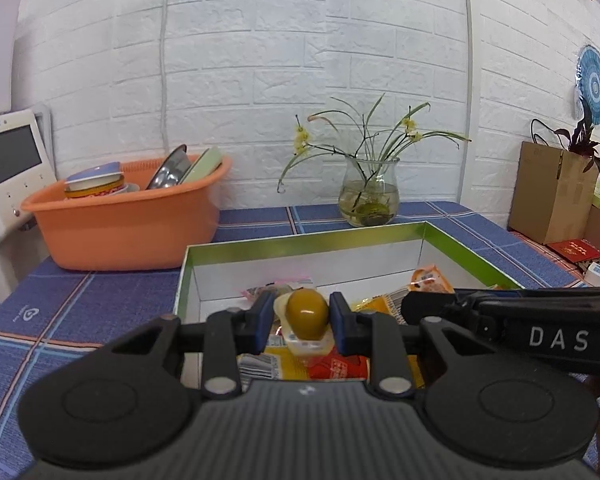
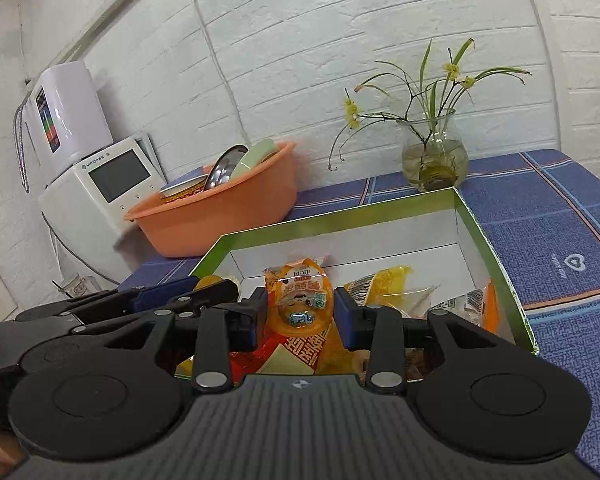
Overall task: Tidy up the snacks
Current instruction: 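Carry both candies over the green box, release them inside, open both grippers, then grasp the DANCO GALETTE cracker pack with the left gripper while the right grasps the clear meat pouch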
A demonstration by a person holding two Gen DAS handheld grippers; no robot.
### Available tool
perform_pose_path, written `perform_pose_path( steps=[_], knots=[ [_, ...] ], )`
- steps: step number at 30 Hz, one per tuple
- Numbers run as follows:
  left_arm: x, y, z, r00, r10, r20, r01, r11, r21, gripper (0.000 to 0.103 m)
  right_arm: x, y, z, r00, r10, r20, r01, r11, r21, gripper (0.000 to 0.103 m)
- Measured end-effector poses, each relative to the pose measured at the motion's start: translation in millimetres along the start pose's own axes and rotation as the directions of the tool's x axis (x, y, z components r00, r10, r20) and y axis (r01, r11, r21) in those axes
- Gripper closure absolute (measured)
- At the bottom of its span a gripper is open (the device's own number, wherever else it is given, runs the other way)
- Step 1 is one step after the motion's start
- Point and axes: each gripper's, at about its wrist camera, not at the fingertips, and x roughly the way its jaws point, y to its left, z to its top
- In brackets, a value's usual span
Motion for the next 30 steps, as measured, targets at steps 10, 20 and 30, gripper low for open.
perform_pose_path(
  steps=[10,20,30],
  knots=[
    [1.0,5.4,-0.5,0.998,0.067,0.009,-0.067,0.998,0.004,0.077,7.4,1.1,-5.6,0.999,-0.051,0.006,0.051,0.998,-0.023,0.022],
    [0.1,6.6,0.6,0.997,0.082,0.009,-0.082,0.997,0.005,0.062,2.1,-1.6,-4.0,0.999,-0.033,0.015,0.033,0.999,0.007,0.007],
    [-10.1,16.0,8.1,0.994,0.107,0.031,-0.106,0.994,-0.029,0.051,-13.6,-14.9,5.5,0.997,-0.029,0.069,0.028,0.999,0.027,0.006]
  ],
)
